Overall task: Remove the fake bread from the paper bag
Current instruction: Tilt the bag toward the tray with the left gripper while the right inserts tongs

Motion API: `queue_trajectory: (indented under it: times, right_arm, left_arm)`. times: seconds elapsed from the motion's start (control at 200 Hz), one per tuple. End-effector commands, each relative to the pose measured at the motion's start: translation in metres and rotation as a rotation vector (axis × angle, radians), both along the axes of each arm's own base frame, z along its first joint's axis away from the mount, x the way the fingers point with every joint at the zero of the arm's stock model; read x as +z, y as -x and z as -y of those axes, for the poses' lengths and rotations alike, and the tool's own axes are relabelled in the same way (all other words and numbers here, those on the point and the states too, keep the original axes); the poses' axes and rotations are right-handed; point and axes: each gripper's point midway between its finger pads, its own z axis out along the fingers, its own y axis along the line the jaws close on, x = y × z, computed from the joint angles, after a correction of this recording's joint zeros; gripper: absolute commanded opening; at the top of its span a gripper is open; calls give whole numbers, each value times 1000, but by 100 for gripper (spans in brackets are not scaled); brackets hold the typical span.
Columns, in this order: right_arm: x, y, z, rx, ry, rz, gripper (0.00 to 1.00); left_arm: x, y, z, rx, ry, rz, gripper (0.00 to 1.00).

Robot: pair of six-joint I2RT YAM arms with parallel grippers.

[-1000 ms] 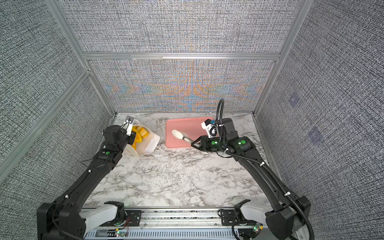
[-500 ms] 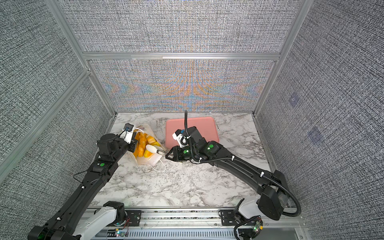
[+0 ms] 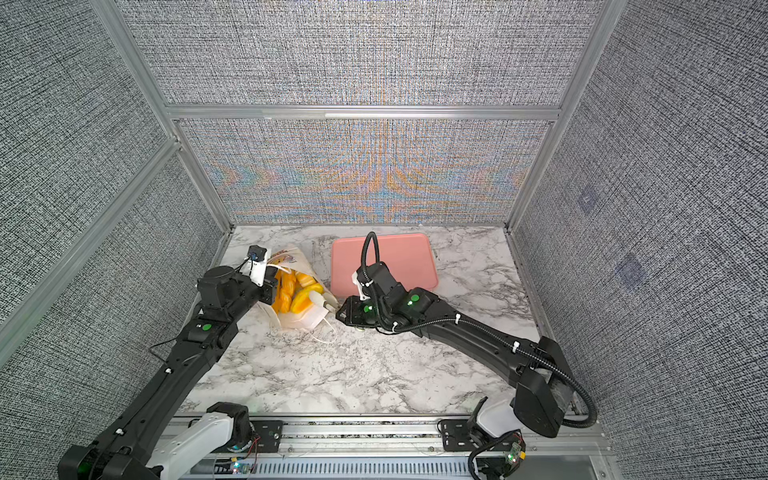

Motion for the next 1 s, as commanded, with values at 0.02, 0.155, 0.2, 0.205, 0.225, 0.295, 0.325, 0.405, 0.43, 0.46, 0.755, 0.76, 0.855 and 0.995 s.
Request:
queue_trajectory:
  times: [0.02,0.155,0.2,0.205,0.225,0.295,0.325,0.405,0.43,0.46,0.755,0.76,0.855,0.995]
  right_arm:
    - [7,-13,-8,-120,-84,2,38]
    - [8,-18,-21,-152,-138,-28,40]
    - [7,-19,-24,-164,-143,-37,41]
    - [7,-20,-24,-165,-143,-38,41]
    - [6,-21,-26,-172,-147,-40,41]
    - [4,-25,-31,-198,-160,-54,42]
    - [3,-27,-33,-215,-168,-61,43]
    - [-2,-30,-36,-261,-176,-82,43]
    - [-3,-31,-36,-277,-177,-83,43]
    - [-4,-31,-36,-295,-176,-85,43]
    - [-19,-38,-52,-362,-170,-111,43]
    - [-18,-38,-52,-361,-171,-111,43]
    - [-25,-41,-59,-369,-167,-120,43]
    - [-37,-46,-64,-375,-141,-125,43]
  left_arm:
    - [3,-2,3,11,72,4,0]
    - [-2,-1,5,21,100,-5,0]
    - [-2,-1,6,21,105,-2,0]
    - [-3,-1,6,22,105,-3,0]
    - [-4,0,7,24,108,-4,0]
    - [-7,1,9,25,116,-11,0]
    - [-9,1,10,26,118,-12,0]
    - [-14,3,12,30,124,-20,0]
    - [-15,2,12,33,125,-21,0]
    - [-17,3,12,35,123,-25,0]
    - [-25,0,19,49,41,-36,0]
    - [-25,0,19,49,39,-35,0]
    - [-29,0,23,43,11,-44,0]
    - [-34,2,29,32,-17,-50,0]
